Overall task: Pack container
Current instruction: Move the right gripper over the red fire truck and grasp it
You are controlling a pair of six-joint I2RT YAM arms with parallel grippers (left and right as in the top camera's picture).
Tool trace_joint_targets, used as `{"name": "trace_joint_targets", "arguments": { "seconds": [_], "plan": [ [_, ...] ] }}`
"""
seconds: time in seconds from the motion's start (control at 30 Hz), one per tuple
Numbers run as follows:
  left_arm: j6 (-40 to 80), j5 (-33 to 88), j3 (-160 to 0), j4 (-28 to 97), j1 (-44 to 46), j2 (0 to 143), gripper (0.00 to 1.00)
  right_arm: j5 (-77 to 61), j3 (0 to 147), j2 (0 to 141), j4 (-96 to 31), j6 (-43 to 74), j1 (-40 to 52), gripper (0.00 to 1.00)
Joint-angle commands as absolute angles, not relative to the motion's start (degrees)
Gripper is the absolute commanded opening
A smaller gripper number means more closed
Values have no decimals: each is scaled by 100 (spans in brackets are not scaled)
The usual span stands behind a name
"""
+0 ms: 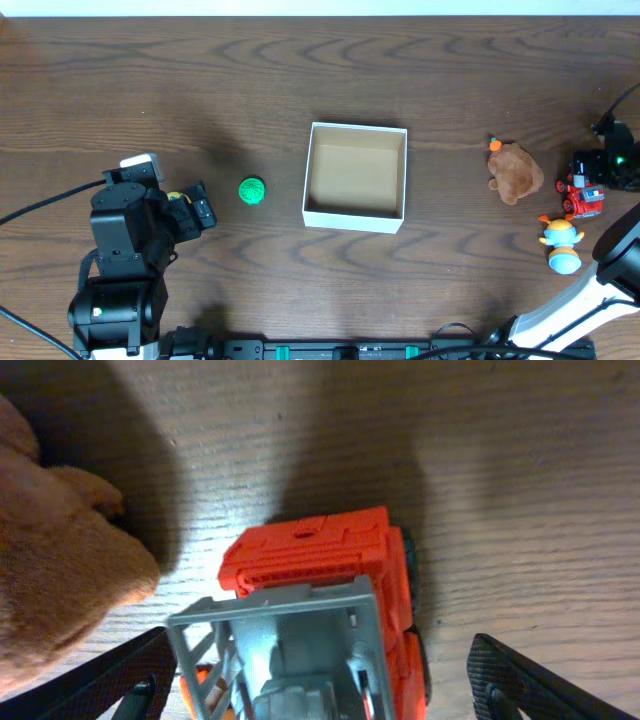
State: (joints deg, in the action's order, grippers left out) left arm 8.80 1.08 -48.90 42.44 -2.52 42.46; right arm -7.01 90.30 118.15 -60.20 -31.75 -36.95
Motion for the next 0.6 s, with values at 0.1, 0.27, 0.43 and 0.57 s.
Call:
{"name": "trace_joint_targets", "arguments": {
  "seconds": [0.1, 0.27, 0.43, 0.57],
  "plan": [
    [884, 80, -5015, 4259, -272, 4261, 98, -602, 8783, 11841, -5907, -3138, -3712, 87],
    [884, 80, -5015, 4259, -272, 4261, 98, -596, 8781, 11841, -5892, -3135, -3712, 74],
    [884, 78, -5015, 4259, -272, 4261, 98, -596, 8781, 11841, -5892, -3135, -3712, 70],
    [884, 80, -5015, 4259, -272, 4261, 98, -596, 8783, 11841, -5885, -3135, -3712, 65]
  ]
}}
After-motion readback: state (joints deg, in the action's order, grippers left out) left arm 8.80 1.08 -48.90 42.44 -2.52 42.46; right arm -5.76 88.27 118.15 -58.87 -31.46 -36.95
